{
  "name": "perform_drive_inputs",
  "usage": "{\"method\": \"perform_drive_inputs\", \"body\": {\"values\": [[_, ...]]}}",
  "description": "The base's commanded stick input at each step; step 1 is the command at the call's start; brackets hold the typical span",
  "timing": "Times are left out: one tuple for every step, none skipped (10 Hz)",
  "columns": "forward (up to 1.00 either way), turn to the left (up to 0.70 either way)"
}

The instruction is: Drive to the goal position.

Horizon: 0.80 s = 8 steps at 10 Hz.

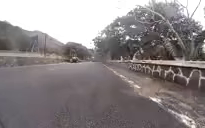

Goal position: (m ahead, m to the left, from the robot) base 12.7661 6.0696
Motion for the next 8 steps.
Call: {"method": "perform_drive_inputs", "body": {"values": [[0.7,0.0],[0.7,0.0],[0.7,0.0],[0.7,0.0],[0.7,0.03],[0.7,0.14],[0.7,0.25],[0.7,0.17]]}}
